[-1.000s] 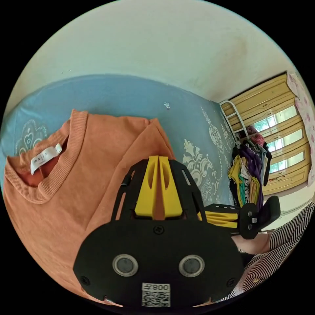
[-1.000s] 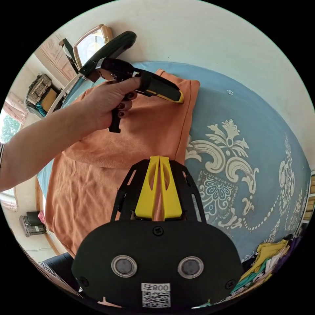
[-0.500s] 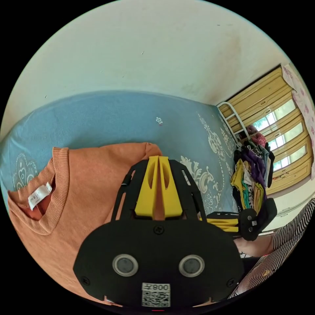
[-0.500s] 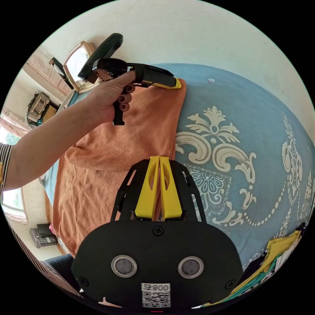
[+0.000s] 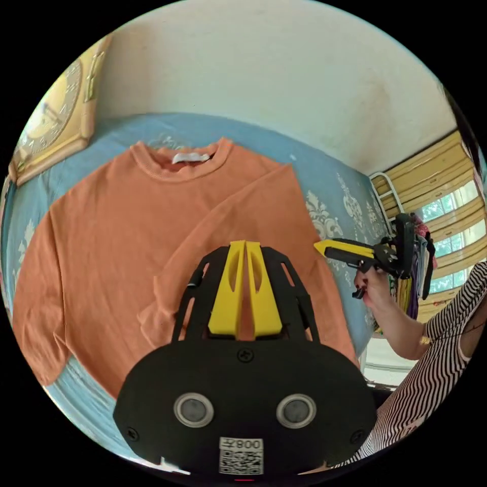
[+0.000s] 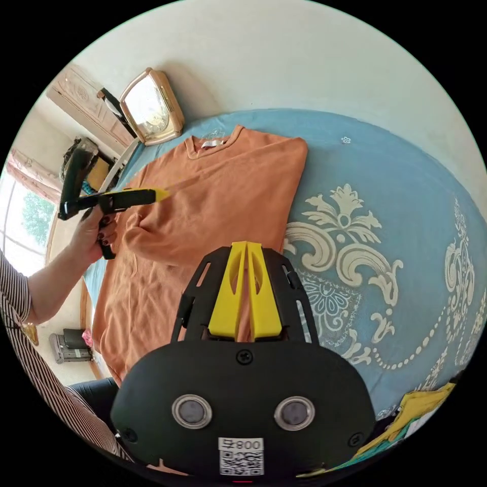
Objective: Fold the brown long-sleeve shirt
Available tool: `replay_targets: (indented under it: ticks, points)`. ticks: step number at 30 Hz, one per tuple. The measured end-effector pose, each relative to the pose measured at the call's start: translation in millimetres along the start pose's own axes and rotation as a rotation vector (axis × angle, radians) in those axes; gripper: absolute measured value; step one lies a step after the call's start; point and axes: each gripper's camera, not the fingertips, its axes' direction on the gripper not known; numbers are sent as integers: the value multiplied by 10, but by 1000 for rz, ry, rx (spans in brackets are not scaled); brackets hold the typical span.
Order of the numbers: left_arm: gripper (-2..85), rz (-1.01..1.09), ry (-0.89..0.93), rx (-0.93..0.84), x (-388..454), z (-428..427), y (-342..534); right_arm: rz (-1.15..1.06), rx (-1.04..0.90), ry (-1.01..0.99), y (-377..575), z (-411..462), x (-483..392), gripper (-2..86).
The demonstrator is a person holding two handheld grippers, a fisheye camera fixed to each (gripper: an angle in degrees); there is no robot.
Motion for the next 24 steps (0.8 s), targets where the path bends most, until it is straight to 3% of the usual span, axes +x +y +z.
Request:
replay_targets:
  ticks: [2,5,9,15,20,23,24]
  points:
    - [2,-69,-69,-81,-247,69,298,-16,-48,20,-60,220,-7,1]
    - [2,-112,28,-22,-421,-78,465,-20,-85,18,-154,225,-47,1]
    - [2,-68,-27,76,-351,-481,672,-65,-23,53,-252,66,-277,2]
    - [4,-156,-27,99,-652,-917,1271,-236,-32,-98,-625,360,-1006,2]
    - [15,-437,12,234,-1307,-1564,2133,-414,-117,-174,-963,971,-1820,1]
    - [32,-642,64,377,-1810,-2008,2751,-474,-262,-100,-1024,1471,-2094,2]
    - [39,-675,66,412,-1906,-2106,2874,-486,-233,-95,-1024,1476,-2114,2]
